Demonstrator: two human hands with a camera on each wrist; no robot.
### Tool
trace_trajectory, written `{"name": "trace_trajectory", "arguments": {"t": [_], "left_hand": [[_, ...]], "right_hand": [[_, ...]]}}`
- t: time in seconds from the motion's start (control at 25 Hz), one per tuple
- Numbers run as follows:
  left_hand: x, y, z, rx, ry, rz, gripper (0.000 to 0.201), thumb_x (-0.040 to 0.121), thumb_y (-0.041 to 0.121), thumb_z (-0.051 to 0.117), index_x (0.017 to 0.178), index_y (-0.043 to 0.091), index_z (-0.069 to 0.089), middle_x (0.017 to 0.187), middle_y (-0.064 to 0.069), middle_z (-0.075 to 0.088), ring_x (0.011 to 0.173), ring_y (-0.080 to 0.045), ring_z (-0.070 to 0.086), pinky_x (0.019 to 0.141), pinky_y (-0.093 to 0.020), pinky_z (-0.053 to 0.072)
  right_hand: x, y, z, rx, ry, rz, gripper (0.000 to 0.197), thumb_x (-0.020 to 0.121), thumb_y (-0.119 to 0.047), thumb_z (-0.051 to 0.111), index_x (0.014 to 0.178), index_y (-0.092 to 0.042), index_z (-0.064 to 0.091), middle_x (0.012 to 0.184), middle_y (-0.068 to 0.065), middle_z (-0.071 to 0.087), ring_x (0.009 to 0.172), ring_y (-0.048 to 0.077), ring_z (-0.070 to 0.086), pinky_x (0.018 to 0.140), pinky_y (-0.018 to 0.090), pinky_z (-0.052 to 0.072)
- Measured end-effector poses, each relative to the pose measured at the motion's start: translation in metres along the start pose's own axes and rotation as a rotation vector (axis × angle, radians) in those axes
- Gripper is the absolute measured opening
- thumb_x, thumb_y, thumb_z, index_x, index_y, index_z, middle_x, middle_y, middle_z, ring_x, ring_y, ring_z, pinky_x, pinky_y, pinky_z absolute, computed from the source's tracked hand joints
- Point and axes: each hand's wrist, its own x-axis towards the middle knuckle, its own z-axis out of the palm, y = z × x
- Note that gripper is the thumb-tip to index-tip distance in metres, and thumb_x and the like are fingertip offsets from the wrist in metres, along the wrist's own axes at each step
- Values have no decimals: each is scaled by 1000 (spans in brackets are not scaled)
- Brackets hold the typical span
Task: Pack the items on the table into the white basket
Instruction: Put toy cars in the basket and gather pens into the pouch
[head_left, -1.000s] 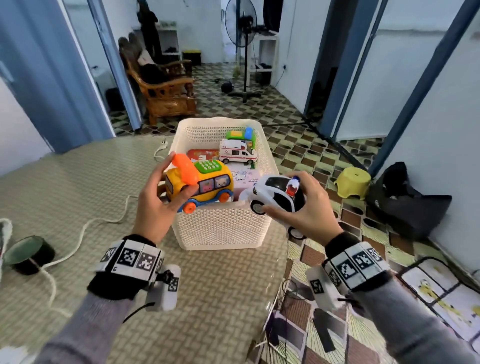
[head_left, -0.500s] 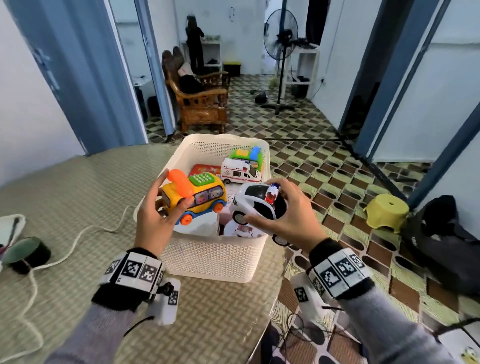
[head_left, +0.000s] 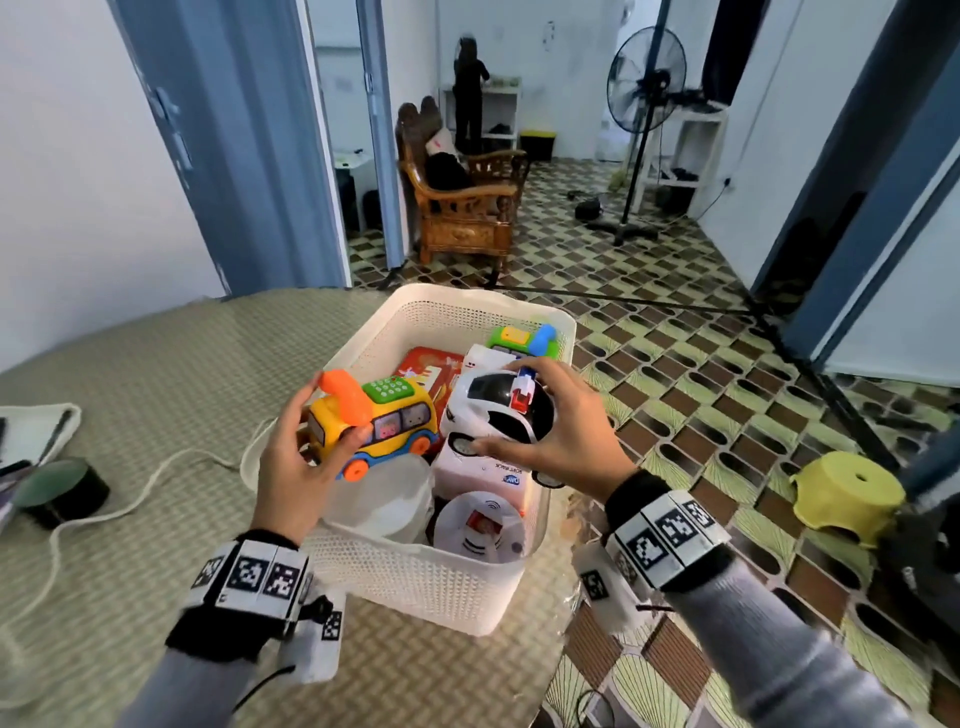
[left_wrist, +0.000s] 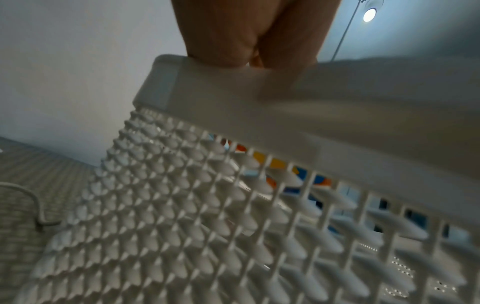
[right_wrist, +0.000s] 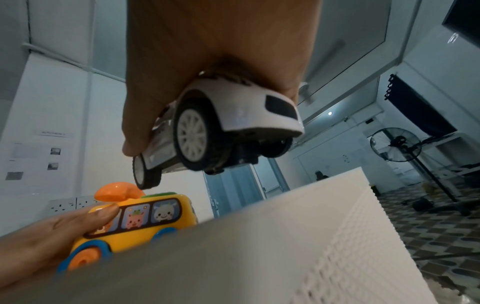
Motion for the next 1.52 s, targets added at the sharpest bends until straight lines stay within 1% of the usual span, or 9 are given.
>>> {"name": "trace_trajectory", "arguments": {"t": [0.28, 0.36, 0.48, 0.56, 0.72, 0.96, 1.28, 1.44, 1.52], "left_hand": [[-2, 0, -6, 5, 26, -37, 72, 60, 53, 76, 125, 53, 45, 121, 2, 61, 107, -16, 62, 87, -39, 53], [-1, 4, -7, -31, 32, -48, 72, 61, 42, 81, 124, 50, 47, 115, 1, 62, 101, -16, 64, 82, -34, 54], [6, 13, -7, -60, 64, -56, 67, 71, 8, 80, 123, 36, 48, 112, -2, 61, 94, -15, 64, 71, -17, 53], [20, 24, -7, -26, 47, -48, 65, 72, 5, 76, 119, 40, 49, 112, -3, 61, 93, -14, 63, 66, -12, 51], [53, 53, -7, 85, -63, -55, 67, 63, 23, 74, 119, 48, 48, 113, -1, 59, 92, -16, 62, 69, -17, 55], [105, 78, 24, 216, -76, -47, 62, 67, 27, 70, 122, 46, 46, 116, -7, 58, 92, -19, 64, 71, -19, 56], [159, 17, 96, 308, -20, -98, 71, 70, 36, 70, 137, 30, 44, 123, -12, 47, 108, -26, 56, 74, -24, 52], [177, -3, 119, 367, 14, -61, 64, 77, 22, 74, 133, 31, 45, 115, -6, 46, 106, -18, 50, 87, -39, 53], [187, -15, 128, 483, 17, -19, 69, 73, 39, 76, 134, 35, 45, 114, 0, 48, 106, -20, 47, 92, -44, 47]], "right_hand": [[25, 13, 21, 95, -58, -56, 81, 54, -59, 83, 119, -21, 54, 112, -3, 58, 102, 7, 54, 91, 24, 45], [29, 17, 27, 127, -74, -78, 79, 56, -57, 84, 120, -22, 54, 113, -4, 58, 103, 5, 54, 91, 23, 44], [34, 32, 29, 157, -109, -99, 79, 57, -59, 82, 123, -27, 52, 116, -7, 58, 105, 1, 54, 93, 24, 45], [42, 48, 29, 151, -107, -91, 81, 56, -64, 79, 122, -27, 52, 114, -7, 58, 104, 2, 54, 93, 28, 46], [69, 84, 25, 182, -101, -27, 85, 54, -71, 73, 121, -22, 53, 113, -7, 58, 106, 9, 54, 93, 34, 47], [132, 136, 14, 285, -126, -22, 80, 53, -74, 73, 117, -33, 50, 110, -8, 57, 102, 4, 56, 90, 34, 51], [190, 183, 3, 262, -86, -18, 73, 53, -68, 74, 116, -41, 48, 109, -12, 54, 101, 4, 52, 92, 45, 47], [204, 195, 5, 267, -124, -18, 75, 52, -74, 71, 115, -41, 48, 109, -13, 54, 102, 2, 51, 95, 47, 45], [208, 202, 8, 259, -150, -35, 77, 52, -77, 69, 117, -42, 47, 109, -13, 54, 103, 4, 52, 95, 48, 44]]}}
